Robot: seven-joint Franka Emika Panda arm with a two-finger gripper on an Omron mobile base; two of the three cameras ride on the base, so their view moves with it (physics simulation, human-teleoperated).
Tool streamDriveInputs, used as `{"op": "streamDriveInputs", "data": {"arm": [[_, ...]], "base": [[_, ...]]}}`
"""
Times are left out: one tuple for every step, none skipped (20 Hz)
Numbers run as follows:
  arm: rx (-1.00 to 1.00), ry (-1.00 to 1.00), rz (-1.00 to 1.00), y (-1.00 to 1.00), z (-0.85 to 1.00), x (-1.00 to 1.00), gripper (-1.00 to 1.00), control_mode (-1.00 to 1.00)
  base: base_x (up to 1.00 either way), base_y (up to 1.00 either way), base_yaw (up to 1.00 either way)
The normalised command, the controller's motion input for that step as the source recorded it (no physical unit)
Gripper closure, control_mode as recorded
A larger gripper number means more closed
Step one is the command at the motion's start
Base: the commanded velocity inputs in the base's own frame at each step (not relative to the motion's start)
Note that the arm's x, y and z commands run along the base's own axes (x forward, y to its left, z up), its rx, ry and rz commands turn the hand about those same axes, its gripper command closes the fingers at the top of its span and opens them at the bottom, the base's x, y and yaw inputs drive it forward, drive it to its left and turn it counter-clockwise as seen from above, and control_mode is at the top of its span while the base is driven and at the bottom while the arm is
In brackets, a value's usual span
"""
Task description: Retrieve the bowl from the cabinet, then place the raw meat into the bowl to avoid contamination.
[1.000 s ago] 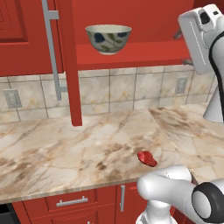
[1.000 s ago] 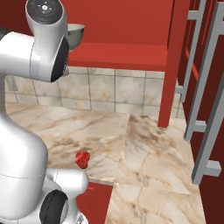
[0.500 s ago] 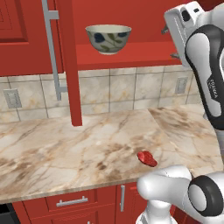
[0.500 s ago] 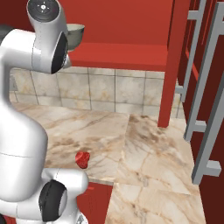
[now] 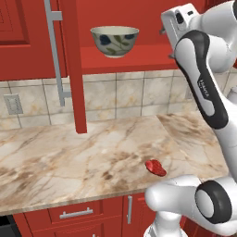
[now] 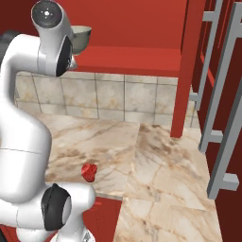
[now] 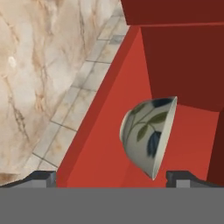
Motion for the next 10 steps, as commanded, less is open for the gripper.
{"op": "streamDriveInputs", "data": {"arm": [[0.00, 0.00, 0.00, 0.28, 0.00, 0.57, -1.00, -1.00], [0.00, 0.00, 0.00, 0.26, 0.00, 0.57, -1.00, -1.00], [0.00, 0.00, 0.00, 0.25, 0.00, 0.55, -1.00, -1.00], [0.00, 0.00, 0.00, 0.22, 0.00, 0.53, -1.00, -1.00], [0.00, 0.00, 0.00, 0.20, 0.00, 0.51, -1.00, -1.00], [0.00, 0.00, 0.00, 0.18, 0.00, 0.50, -1.00, -1.00], [0.00, 0.00, 0.00, 0.17, 0.00, 0.50, -1.00, -1.00], [0.00, 0.00, 0.00, 0.13, 0.00, 0.45, -1.00, -1.00], [0.00, 0.00, 0.00, 0.12, 0.00, 0.44, -1.00, -1.00], [0.00, 0.00, 0.00, 0.09, 0.00, 0.41, -1.00, -1.00]], "base": [[0.00, 0.00, 0.00], [0.00, 0.00, 0.00], [0.00, 0.00, 0.00], [0.00, 0.00, 0.00], [0.00, 0.00, 0.00], [0.00, 0.00, 0.00], [0.00, 0.00, 0.00], [0.00, 0.00, 0.00], [0.00, 0.00, 0.00], [0.00, 0.00, 0.00]]}}
